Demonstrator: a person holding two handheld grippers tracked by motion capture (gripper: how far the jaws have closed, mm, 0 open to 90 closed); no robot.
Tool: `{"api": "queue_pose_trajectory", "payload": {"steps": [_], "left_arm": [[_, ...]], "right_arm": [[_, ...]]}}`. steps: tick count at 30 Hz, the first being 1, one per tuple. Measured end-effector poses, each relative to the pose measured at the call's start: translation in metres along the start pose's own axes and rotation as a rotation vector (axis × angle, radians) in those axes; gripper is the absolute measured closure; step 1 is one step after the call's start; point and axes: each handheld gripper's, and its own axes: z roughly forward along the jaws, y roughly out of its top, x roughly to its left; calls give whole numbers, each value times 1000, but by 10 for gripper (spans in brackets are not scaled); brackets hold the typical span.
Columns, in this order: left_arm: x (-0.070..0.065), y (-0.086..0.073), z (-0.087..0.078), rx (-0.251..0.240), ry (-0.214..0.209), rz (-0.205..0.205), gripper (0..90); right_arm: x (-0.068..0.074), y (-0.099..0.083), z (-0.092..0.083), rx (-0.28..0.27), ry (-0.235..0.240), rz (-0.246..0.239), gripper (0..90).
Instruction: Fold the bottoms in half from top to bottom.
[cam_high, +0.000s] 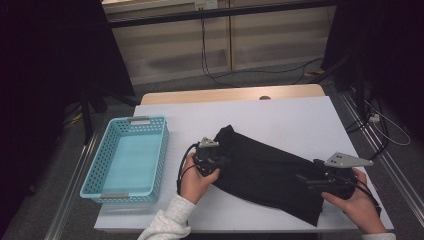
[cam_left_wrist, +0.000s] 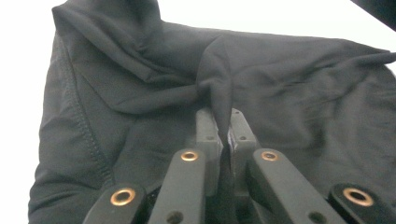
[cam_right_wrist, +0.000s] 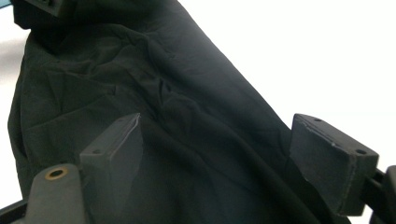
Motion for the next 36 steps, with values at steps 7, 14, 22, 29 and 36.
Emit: {"api": "queue_pose_trajectory", "payload": {"steps": [7, 14, 22, 29, 36], "left_arm": [[-11, -3, 11, 25, -71, 33, 717], [-1, 3, -10, -4, -55, 23, 418], [17, -1, -18, 22, 17, 28, 268], [27, -5, -24, 31, 34, 22, 210], [38, -11, -32, 39, 48, 4, 164]], "right_arm": [[1, -1, 1, 4, 2, -7, 179], [4, -1, 4, 9, 7, -7, 179], [16, 6, 14, 6, 29, -21, 172], [23, 10, 25, 1, 46, -6, 163], [31, 18, 35, -2, 55, -9, 142]]}}
